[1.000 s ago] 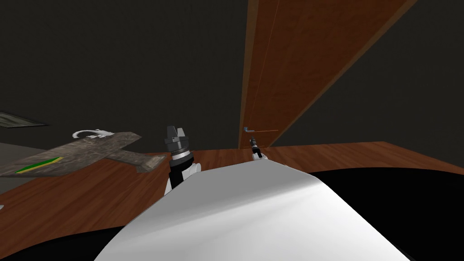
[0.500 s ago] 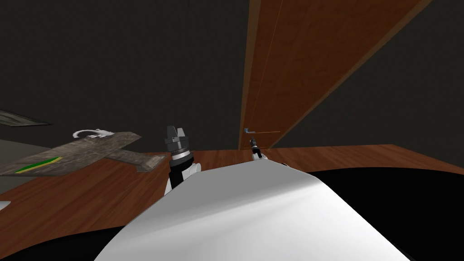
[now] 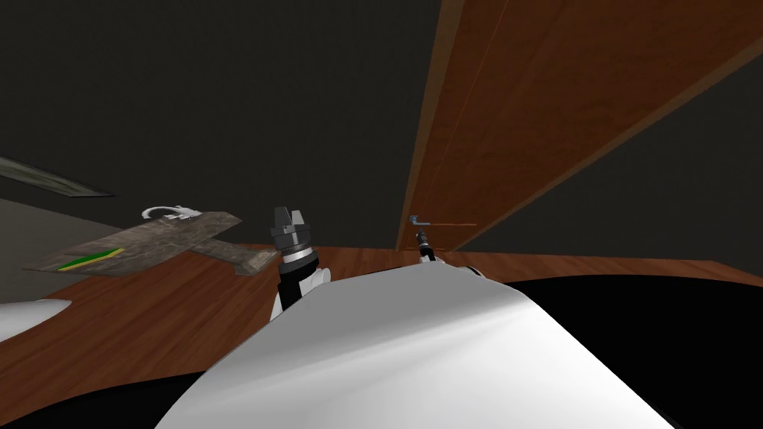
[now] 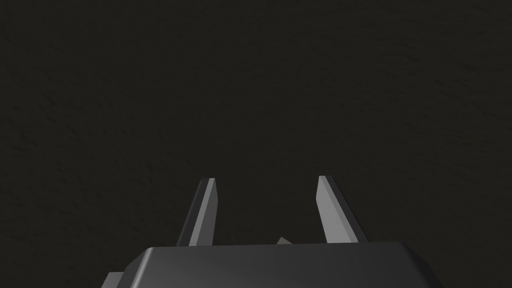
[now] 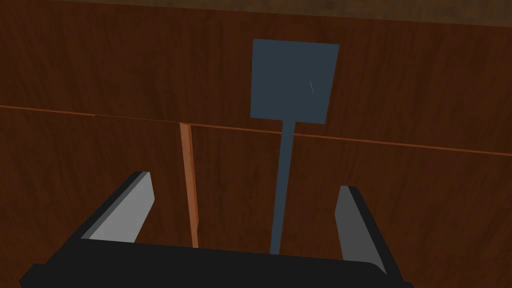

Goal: Pull the door open

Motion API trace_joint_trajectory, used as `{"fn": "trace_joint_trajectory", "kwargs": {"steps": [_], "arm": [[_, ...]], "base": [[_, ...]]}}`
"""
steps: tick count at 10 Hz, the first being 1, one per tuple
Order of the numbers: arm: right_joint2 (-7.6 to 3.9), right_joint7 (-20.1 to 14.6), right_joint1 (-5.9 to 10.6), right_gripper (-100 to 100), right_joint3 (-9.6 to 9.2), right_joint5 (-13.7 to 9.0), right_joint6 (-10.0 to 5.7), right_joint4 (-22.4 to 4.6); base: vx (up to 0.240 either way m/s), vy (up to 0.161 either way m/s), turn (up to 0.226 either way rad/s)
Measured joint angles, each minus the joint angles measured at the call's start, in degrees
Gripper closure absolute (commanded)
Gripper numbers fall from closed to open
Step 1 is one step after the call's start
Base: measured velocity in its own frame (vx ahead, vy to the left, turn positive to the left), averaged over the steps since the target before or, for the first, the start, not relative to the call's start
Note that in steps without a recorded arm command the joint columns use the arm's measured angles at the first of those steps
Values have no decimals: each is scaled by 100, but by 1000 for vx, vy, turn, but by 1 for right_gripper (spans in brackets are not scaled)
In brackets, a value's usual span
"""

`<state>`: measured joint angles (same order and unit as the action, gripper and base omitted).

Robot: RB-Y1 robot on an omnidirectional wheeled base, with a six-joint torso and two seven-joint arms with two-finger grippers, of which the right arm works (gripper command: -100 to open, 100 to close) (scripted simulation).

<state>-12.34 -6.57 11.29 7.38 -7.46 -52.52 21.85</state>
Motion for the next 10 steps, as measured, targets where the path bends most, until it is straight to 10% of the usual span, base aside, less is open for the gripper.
{"fn": "trace_joint_trajectory", "kwargs": {"steps": [2, 3, 5, 10], "arm": [[18, 32, -279, -100, -2, 2, 361, 511], [68, 72, -530, -100, -4, 7, 604, 1180], [43, 55, -342, -100, -2, 4, 438, 968], [-211, -110, -524, -100, 143, -143, 354, 969]], "base": [[-27, -3, -3], [-18, -1, -3], [38, 7, 136], [121, -15, 102]]}}
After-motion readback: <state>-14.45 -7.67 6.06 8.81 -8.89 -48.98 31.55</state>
